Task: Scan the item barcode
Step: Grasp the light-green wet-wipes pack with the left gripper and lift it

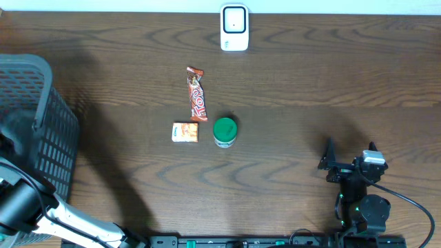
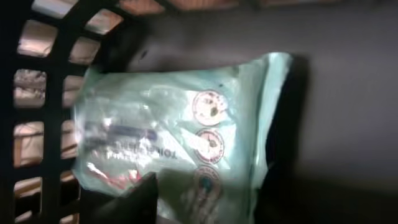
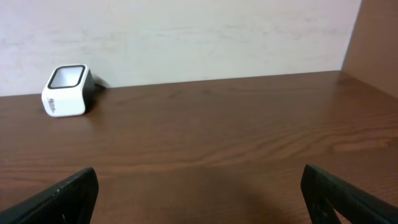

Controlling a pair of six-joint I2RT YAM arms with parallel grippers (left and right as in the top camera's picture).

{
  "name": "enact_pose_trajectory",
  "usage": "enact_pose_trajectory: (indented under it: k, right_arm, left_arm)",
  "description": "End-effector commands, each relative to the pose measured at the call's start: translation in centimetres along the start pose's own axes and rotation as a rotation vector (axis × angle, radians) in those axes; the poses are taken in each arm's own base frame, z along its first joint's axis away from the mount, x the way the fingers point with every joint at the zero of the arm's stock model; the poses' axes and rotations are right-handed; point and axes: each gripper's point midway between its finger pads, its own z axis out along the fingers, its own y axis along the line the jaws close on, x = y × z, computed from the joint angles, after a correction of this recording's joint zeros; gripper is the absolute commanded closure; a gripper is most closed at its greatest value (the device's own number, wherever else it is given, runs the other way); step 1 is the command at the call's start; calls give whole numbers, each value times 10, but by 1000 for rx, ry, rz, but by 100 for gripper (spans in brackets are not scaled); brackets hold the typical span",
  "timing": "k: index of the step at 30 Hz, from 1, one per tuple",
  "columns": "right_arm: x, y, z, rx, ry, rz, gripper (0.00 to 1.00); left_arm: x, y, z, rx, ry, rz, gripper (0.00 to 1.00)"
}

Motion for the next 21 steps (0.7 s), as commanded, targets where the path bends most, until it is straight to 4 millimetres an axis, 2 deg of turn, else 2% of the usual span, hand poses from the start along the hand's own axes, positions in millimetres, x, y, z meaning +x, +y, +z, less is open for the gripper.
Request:
enact_pose_trajectory:
  k: [1,2,3,8,11,14,17,18,21]
  right_arm:
    - [1,0,0,1,2,-12,1]
    - [1,0,0,1,2,-12,1]
    - [1,0,0,1,2,-12,1]
    - [1,0,0,1,2,-12,1]
    - [1,0,0,1,2,-12,1]
    - [1,0,0,1,2,-12,1]
    - [1,0,0,1,2,-12,1]
    - [1,0,0,1,2,-12,1]
    - [1,0,0,1,2,-12,1]
  left_arm:
    - [36,-1,27,-35,107,64,77]
    - [37,0,28,-37,110,66,88]
    - [38,1,28,-40,113,69,92]
    - [38,2,25,-40,122,74,93]
    - [28,5,9,-24,124,68,93]
    - [3,13,-27,27,101,47,93]
    - [-21,13,-80,197,87,20,93]
    - [-30,10,-120,366,83,9,93]
    - [-41,14,-197,670,46,-35,93]
